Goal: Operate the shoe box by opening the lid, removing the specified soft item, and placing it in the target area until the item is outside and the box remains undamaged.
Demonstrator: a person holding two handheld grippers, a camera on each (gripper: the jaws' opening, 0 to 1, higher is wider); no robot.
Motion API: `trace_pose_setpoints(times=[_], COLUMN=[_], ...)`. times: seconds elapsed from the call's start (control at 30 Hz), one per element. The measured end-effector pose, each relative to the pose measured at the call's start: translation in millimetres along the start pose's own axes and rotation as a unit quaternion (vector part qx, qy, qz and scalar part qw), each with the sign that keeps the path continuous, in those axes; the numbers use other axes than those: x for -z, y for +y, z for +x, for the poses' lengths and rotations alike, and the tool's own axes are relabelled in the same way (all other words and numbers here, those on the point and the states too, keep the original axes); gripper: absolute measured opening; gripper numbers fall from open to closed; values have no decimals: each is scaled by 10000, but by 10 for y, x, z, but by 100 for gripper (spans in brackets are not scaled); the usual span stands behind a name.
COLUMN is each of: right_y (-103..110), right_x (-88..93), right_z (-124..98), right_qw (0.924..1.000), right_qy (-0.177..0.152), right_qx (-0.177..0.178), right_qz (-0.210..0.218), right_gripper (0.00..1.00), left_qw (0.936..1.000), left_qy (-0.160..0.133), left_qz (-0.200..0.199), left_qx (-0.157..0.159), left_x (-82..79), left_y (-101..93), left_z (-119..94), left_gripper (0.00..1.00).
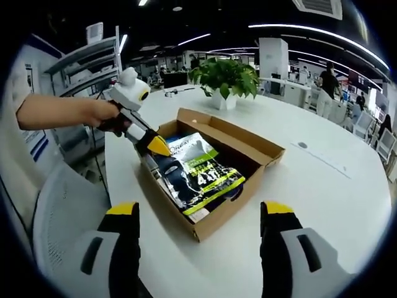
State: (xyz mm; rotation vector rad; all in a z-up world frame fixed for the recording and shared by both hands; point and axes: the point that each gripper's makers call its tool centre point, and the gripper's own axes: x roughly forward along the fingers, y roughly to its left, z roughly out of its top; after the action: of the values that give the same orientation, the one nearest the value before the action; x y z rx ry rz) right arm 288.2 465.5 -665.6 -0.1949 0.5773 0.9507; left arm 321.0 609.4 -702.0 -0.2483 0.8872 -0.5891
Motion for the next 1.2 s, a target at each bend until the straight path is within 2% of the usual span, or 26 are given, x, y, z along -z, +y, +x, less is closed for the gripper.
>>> trace_pose_setpoints(times=[0.1, 0.33, 0.53, 0.6, 0.7, 0.93, 1.2], right_y=[45, 125, 165, 180, 192, 187, 206], right_x=[4, -26, -21, -21, 30, -8, 63], right_z=[62, 196, 360, 404, 492, 669, 865], right_qw=[9998, 9990, 9970, 9956, 9904, 9896, 9836], right_qy=[87, 193, 409, 469, 727, 875, 1234], right_qx=[-132, -338, -524, -589, -668, -676, -729], right_qz=[157, 197, 408, 559, 969, 920, 1098], right_gripper=[65, 53, 50, 48, 46, 44, 41], left_qw=[10000, 9999, 9998, 9998, 9997, 9996, 9995], left_qy=[-57, -123, -173, -187, -195, -208, -227], left_qz=[8, 19, 33, 45, 58, 76, 88], left_qx=[-29, -70, -102, -108, -132, -181, -220], left_x=[-10, -8, -20, -23, -23, -2, 17], left_y=[19, 50, 81, 88, 108, 161, 221], left_z=[-42, -99, -150, -162, -182, -229, -286], left_gripper=[0, 0, 0, 0, 0, 0, 0])
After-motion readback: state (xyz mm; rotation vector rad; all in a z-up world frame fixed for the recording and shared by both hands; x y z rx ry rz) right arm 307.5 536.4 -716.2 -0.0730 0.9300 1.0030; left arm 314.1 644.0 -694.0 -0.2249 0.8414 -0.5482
